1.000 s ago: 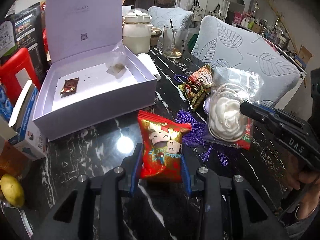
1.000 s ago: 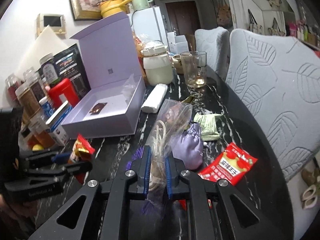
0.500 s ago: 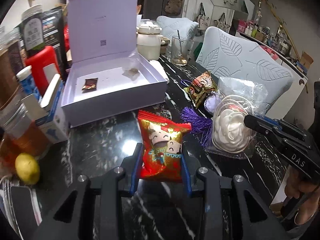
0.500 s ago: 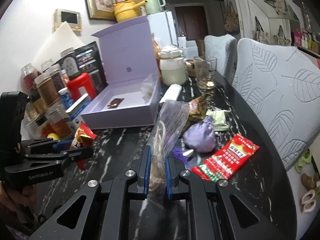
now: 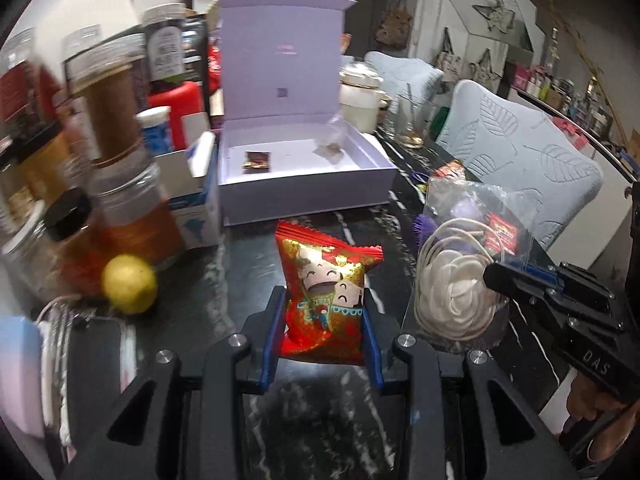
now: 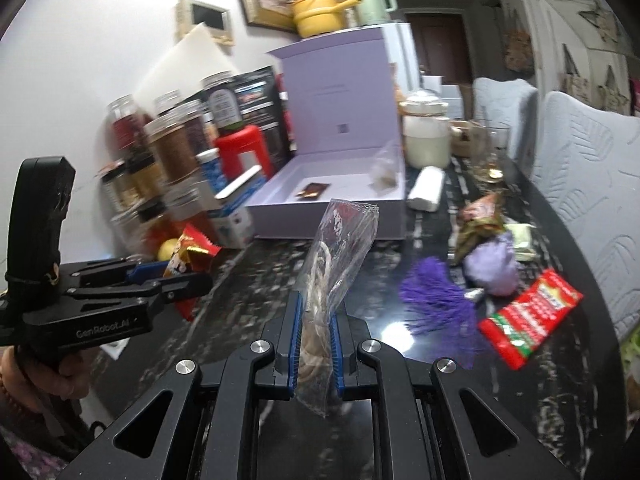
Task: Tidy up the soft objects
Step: 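Lift the snack packet with the left tool while the right tool grasps the clear bag of cable, then carry the snack packet and cable bag over the lavender gift box with both tools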
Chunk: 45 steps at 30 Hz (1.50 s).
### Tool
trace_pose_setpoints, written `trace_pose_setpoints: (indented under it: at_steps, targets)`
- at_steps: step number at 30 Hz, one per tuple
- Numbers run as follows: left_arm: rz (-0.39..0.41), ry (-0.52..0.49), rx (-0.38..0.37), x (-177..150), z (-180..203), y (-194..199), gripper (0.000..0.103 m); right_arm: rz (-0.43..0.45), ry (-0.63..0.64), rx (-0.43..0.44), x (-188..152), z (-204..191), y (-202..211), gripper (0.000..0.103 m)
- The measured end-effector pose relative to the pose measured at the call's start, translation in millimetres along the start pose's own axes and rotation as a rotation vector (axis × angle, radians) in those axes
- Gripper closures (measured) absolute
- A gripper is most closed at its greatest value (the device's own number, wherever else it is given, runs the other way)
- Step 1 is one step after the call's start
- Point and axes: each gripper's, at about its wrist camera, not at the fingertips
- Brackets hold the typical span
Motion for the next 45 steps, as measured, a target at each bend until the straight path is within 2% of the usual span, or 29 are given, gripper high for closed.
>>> trace_pose_setpoints:
  at_steps: [9, 15, 21, 27, 35, 45]
  targets:
    - [0.039, 0.063, 0.063, -2, -25, 22, 0.069, -0.002, 0.071, 0.102, 6, -33, -7, 0.090]
    - [0.072, 0.063, 0.067, 10, -30, 28, 0.069, 0.019, 0.108, 0.134, 20, -47, -10, 0.090]
    - [0.114, 0.044, 0.054, 37, -32, 28, 0.069, 0.068, 0.127, 0.133, 44, -51, -5, 0.090]
    - [0.161, 0.009, 0.032, 69, -32, 26, 0.069, 0.119, 0.171, 0.094, 74, -53, -2, 0.090]
    - [0.254, -0.049, 0.033, 124, -28, 25, 0.069, 0.173, 0.200, 0.068, 122, -48, -8, 0.090]
    - [0.317, -0.098, 0.019, 194, -27, -2, 0.069, 0.256, 0.250, 0.032, 181, -38, -28, 0.090]
Point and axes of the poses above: each gripper's, at about its wrist camera, not at the fingertips, and y roughly against the way its jaws point, z to its right, x to its top, and after that the axes turned 1 degree about z, right-handed
